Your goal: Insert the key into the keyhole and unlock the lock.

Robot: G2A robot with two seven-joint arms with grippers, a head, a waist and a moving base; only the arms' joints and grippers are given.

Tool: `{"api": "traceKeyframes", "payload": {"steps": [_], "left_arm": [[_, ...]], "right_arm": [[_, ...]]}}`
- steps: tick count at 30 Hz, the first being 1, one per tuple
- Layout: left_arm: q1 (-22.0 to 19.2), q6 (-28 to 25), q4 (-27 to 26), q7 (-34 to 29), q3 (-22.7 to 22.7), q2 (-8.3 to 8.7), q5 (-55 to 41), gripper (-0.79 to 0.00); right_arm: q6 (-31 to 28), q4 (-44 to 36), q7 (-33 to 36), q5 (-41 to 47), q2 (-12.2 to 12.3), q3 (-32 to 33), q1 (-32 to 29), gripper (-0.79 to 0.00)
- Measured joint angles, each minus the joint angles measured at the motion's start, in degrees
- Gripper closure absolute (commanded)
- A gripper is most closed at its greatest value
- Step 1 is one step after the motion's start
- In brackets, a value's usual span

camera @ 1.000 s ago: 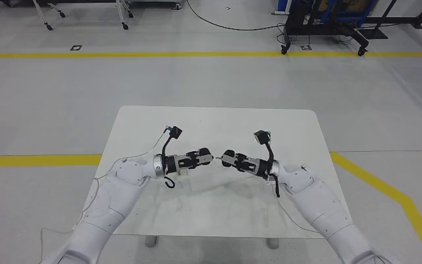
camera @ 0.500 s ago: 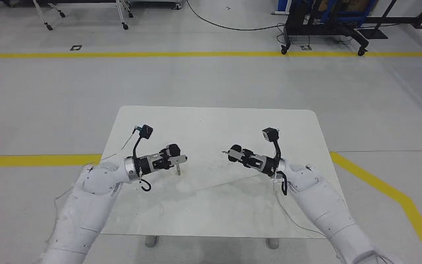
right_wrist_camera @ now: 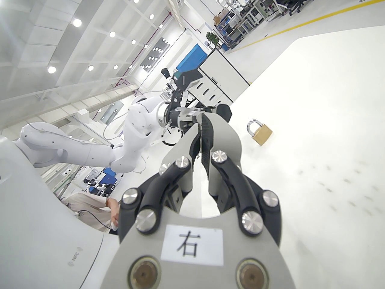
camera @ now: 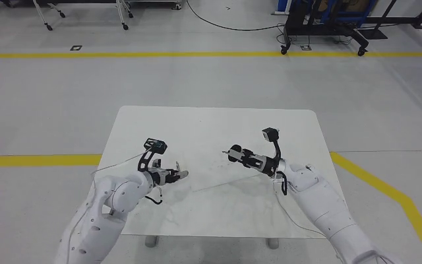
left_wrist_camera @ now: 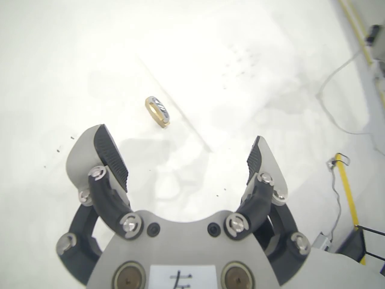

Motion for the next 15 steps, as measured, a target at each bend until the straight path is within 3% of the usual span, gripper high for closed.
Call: {"api": "traceKeyframes", "payload": {"steps": [5, 8, 10, 13, 15], "left_arm": [[-5.4, 6.0, 4.4, -2.9, 5.8, -1.37, 2.9, -0.523], [-6.7, 6.6, 6.0, -3.6, 7.4, -1.82, 3.2, -0.265], [-7.3, 6.7, 6.8, -4.1, 7.9, -1.99, 3.4, -0.206], [-7.7, 6.9, 7.8, -4.1, 8.1, -2.16, 3.5, -0.191], [-7.8, 6.9, 8.3, -4.0, 8.2, -2.24, 3.6, -0.240]], "right_arm": [[0.0, 0.0, 0.0, 0.0, 0.0, 0.0, 0.0, 0.000], [0.0, 0.0, 0.0, 0.0, 0.0, 0.0, 0.0, 0.000], [0.0, 0.0, 0.0, 0.0, 0.0, 0.0, 0.0, 0.000], [0.0, 0.0, 0.0, 0.0, 0.0, 0.0, 0.0, 0.000], [0.0, 0.0, 0.0, 0.0, 0.0, 0.0, 0.0, 0.000]]}}
